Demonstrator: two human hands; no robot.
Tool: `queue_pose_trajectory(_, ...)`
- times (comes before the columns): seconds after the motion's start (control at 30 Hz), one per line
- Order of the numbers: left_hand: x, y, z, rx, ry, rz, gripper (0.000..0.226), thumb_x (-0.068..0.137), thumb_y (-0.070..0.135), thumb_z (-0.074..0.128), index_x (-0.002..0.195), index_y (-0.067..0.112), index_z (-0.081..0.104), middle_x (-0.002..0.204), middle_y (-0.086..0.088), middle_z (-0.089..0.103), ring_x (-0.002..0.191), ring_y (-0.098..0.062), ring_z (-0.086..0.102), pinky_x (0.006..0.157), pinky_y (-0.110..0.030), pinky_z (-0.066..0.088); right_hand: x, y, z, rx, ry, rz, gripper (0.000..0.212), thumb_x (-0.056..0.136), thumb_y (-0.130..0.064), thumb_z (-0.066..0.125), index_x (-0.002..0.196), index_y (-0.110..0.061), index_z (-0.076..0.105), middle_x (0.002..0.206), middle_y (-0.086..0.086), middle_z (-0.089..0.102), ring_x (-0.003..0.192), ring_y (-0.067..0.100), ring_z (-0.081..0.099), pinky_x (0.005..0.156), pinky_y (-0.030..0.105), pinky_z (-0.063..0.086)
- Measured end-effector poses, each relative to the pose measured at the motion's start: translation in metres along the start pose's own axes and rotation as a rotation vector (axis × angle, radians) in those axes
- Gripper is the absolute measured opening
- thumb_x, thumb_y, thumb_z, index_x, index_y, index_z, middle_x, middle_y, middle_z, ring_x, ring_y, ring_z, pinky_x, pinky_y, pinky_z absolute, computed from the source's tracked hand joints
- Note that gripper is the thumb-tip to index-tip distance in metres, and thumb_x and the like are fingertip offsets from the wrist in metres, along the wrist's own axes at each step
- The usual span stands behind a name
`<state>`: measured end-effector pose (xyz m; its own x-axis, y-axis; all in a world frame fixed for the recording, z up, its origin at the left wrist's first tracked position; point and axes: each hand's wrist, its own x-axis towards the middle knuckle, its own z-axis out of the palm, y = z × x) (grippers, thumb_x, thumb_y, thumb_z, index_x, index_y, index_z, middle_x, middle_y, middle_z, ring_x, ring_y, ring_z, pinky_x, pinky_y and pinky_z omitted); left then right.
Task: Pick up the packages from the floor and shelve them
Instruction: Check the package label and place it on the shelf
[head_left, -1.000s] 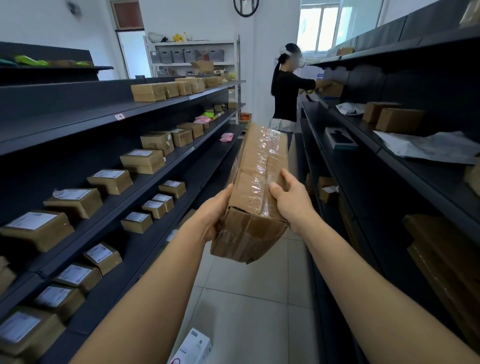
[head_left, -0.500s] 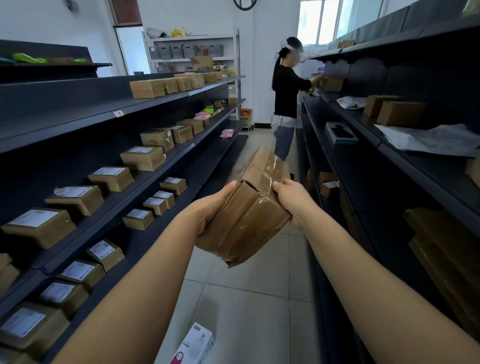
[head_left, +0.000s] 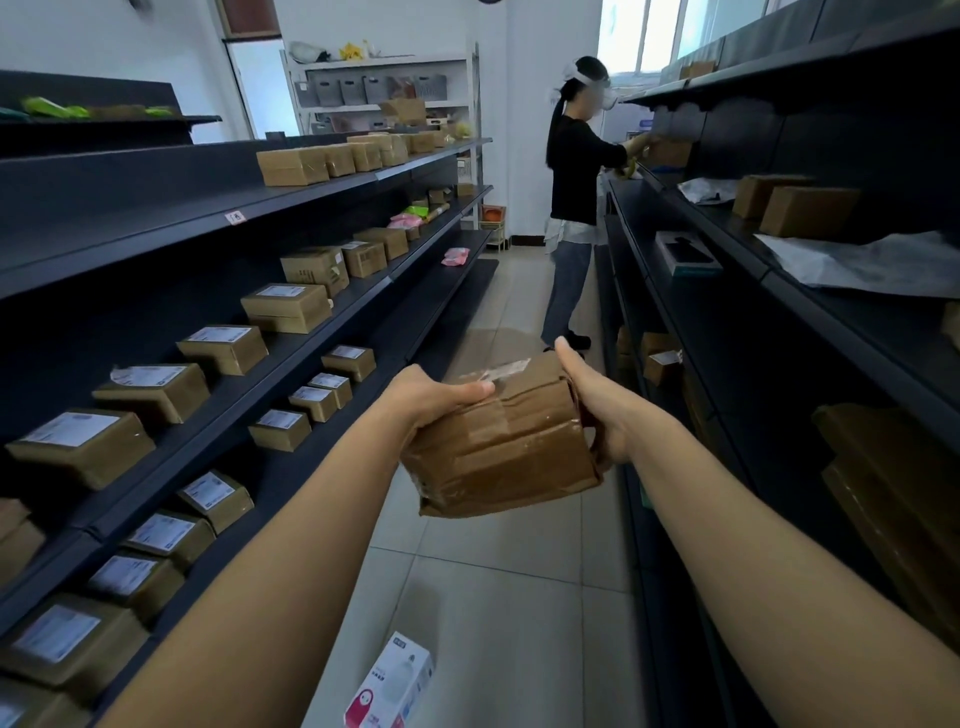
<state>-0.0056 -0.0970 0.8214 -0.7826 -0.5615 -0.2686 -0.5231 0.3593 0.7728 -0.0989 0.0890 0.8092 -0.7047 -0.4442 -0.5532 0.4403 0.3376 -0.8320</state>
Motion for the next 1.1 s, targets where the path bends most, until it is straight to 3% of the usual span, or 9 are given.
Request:
queue_pose_trajectory(0.1, -0.001, 0.008, -0.004, 0.012, 0.032, 0.058, 0.101, 0.067, 0.059, 0.078, 0.143, 0.008, 0.036, 0.139, -0.012, 0.049, 0.092, -0.02, 0.046, 0.068, -0.032, 0.041, 0.006, 0.004, -0.002, 0.132, -0.018, 0.013, 0.085, 0.065, -0.084, 0.057, 0.111, -0.013, 0.068, 0.107, 0.018, 0.074, 0.1, 0.04, 0.069, 0.092, 0.052, 0.052)
queue_pose_trajectory(0.2, 0.002, 0.006, -0.009, -0.055, 0.081, 0.077, 0.093, 0.07, 0.052, 0.08, 0.14, 0.005, 0.041, 0.122, -0.007, 0.056, 0.082, -0.016, 0.05, 0.057, -0.026, 0.038, 0.007, 0.004, -0.005, 0.188, 0.018, 0.034, 0.063, 0.069, -0.068, 0.067, 0.101, -0.014, 0.07, 0.111, 0.015, 0.073, 0.106, 0.037, 0.065, 0.104, 0.053, 0.043)
queue_pose_trajectory(0.33, 0.003, 0.003, -0.01, -0.272, 0.095, 0.016, 0.066, 0.079, 0.043, 0.074, 0.129, 0.005, 0.052, 0.093, -0.005, 0.061, 0.078, -0.019, 0.059, 0.054, -0.03, 0.042, 0.01, 0.009, -0.005, 0.258, 0.023, 0.083, 0.047, 0.073, -0.058, 0.065, 0.089, -0.014, 0.069, 0.091, 0.014, 0.075, 0.093, 0.035, 0.066, 0.1, 0.05, 0.046)
queue_pose_trajectory(0.47, 0.0, 0.005, -0.012, -0.445, 0.002, -0.087, 0.056, 0.08, 0.039, 0.071, 0.124, 0.012, 0.049, 0.105, -0.015, 0.065, 0.09, -0.031, 0.066, 0.074, -0.042, 0.057, 0.015, 0.022, 0.001, 0.322, 0.009, 0.063, 0.039, 0.074, -0.054, 0.064, 0.084, -0.015, 0.066, 0.083, 0.014, 0.075, 0.092, 0.035, 0.065, 0.097, 0.049, 0.046)
queue_pose_trajectory(0.6, -0.001, 0.006, -0.016, -0.377, -0.002, -0.072, 0.046, 0.085, 0.032, 0.068, 0.122, 0.009, 0.053, 0.099, -0.015, 0.064, 0.086, -0.03, 0.065, 0.061, -0.038, 0.053, 0.017, 0.029, 0.006, 0.353, -0.006, -0.016, 0.033, 0.081, -0.045, 0.058, 0.091, -0.014, 0.063, 0.065, 0.013, 0.075, 0.085, 0.034, 0.064, 0.078, 0.047, 0.048)
queue_pose_trajectory(0.73, 0.004, 0.003, -0.017, -0.251, 0.031, -0.002, 0.04, 0.088, 0.013, 0.065, 0.125, 0.002, 0.053, 0.093, -0.012, 0.063, 0.091, -0.03, 0.064, 0.08, -0.043, 0.055, 0.015, 0.028, 0.007, 0.4, -0.026, -0.106, 0.029, 0.084, -0.029, 0.049, 0.105, -0.011, 0.06, 0.08, 0.013, 0.069, 0.078, 0.029, 0.062, 0.068, 0.037, 0.049)
queue_pose_trajectory(0.87, 0.003, -0.005, -0.015, -0.277, -0.041, -0.048, 0.046, 0.083, 0.009, 0.067, 0.126, 0.007, 0.05, 0.103, -0.014, 0.063, 0.087, -0.028, 0.062, 0.063, -0.036, 0.049, 0.011, 0.023, 0.008, 0.382, 0.022, -0.179, 0.023, 0.082, -0.015, 0.045, 0.098, -0.011, 0.061, 0.084, 0.011, 0.065, 0.076, 0.027, 0.061, 0.063, 0.033, 0.05)
queue_pose_trajectory(0.97, 0.007, -0.012, -0.01, -0.39, -0.003, -0.045, 0.056, 0.082, 0.021, 0.068, 0.125, 0.02, 0.031, 0.108, -0.011, 0.056, 0.091, -0.027, 0.058, 0.066, -0.039, 0.048, 0.013, 0.024, 0.01, 0.338, 0.048, -0.235, 0.037, 0.08, -0.01, 0.042, 0.111, -0.009, 0.062, 0.092, 0.011, 0.066, 0.084, 0.029, 0.061, 0.071, 0.037, 0.052)
queue_pose_trajectory(1.1, 0.012, -0.017, -0.006, -0.461, 0.057, 0.001, 0.054, 0.085, 0.034, 0.069, 0.115, 0.025, 0.025, 0.099, -0.002, 0.05, 0.085, -0.019, 0.055, 0.061, -0.034, 0.043, 0.014, 0.022, 0.015, 0.305, 0.107, -0.292, 0.04, 0.094, -0.032, 0.049, 0.132, -0.017, 0.05, 0.117, 0.01, 0.065, 0.102, 0.028, 0.064, 0.077, 0.043, 0.055)
